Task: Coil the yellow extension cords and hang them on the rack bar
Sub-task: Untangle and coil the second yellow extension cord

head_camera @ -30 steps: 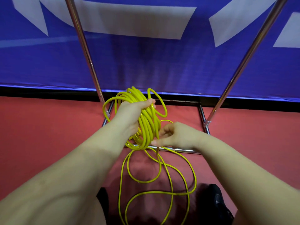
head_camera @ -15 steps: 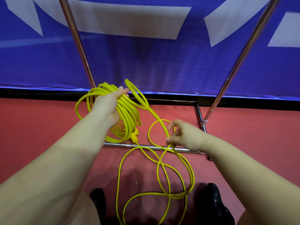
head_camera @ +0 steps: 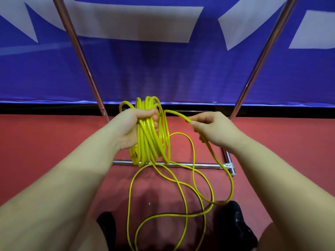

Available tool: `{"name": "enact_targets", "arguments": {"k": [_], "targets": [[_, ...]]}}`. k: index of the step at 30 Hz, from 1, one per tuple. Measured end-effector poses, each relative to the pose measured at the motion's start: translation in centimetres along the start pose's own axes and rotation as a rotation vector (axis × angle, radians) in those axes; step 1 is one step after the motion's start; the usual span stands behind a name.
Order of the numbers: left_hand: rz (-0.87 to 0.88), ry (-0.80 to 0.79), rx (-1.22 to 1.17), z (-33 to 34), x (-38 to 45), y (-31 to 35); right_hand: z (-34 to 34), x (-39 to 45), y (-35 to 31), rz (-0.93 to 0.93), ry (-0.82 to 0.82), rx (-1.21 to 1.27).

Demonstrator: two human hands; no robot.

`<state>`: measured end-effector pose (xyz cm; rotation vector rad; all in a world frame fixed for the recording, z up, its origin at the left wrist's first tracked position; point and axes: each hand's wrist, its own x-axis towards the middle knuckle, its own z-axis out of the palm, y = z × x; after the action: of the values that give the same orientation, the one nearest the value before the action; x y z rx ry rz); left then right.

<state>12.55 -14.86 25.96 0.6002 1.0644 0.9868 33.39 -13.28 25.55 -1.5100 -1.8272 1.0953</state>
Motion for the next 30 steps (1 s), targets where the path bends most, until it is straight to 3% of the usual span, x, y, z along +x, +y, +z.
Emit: {"name": "enact_targets", "arguments": {"k": [10,14,22,25,30], "targets": [[-0.023,0.018,0.121,1.9,0.9,-1.7,1.4,-0.5,-1.4,-0.087,-0.226,0.257],[0.045,0.054,0.156,2.4,1.2,-2.7,2.4,-0.5,-1.3,-0.156,-0.205,0.238],[0.077,0.126,0.107,2.3,1.5,-2.9,3.5,-0.1,-1.1,-0.098,-0.123,0.312],[0.065,0.188,0.055,2.1,1.7,-2.3,4.0,0.0,-0.8,-0.099,-0.103,0.193],[0.081,0.297,-0.199,-0.1,1.8,-0.3,4.5,-0.3,0.4,-0.163,-0.214,-0.094]]}}
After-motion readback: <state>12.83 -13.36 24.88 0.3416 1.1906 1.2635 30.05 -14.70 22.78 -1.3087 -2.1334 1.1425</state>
